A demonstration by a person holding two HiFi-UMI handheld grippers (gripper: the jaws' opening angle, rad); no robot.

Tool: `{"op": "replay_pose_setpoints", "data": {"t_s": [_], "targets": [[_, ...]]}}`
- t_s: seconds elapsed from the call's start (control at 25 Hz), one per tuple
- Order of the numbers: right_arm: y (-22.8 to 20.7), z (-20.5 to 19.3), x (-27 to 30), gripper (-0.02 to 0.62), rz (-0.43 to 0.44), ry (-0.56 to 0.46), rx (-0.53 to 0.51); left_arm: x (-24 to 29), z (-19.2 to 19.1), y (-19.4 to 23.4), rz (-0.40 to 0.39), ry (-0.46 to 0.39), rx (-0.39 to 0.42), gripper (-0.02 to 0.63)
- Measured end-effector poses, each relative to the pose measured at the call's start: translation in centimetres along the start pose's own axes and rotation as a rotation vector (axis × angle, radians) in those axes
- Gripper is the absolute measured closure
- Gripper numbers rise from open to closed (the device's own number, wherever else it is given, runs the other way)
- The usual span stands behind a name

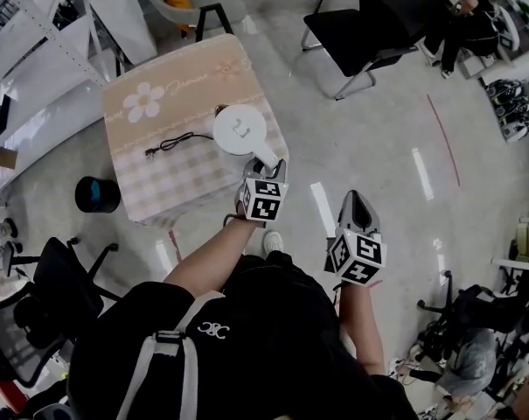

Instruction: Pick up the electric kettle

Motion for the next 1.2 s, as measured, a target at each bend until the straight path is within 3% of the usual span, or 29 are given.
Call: {"op": "replay_pose_setpoints", "data": {"t_s": [0.36,0.64,1.2], "targets": [[0.1,0.1,0.8,0.597,0.020,0.004,-0.008,-0.4,-0.2,0.2,-0.042,-0.023,0.067,0.465],[-0.2,0.1,1.4,0.597,0.018,0.007,-0.017,0.0,0.5,0.2,-0.096,-0.043,0.171,0.459],[-0.9,0.0,1.4,0.597,0.012,-0.013,0.003,-0.4,3.6,-0.3,-0.158,-0.092,0.255,0.459]]}}
Point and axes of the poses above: the fingertips, and each gripper's own axes: x forward along the fingers, y to its left, z out of its top, the point moved 7 cm from there along -x, backward along the fingers, and after that the axes turned 4 degrees about -y, right-handed, at the moved point
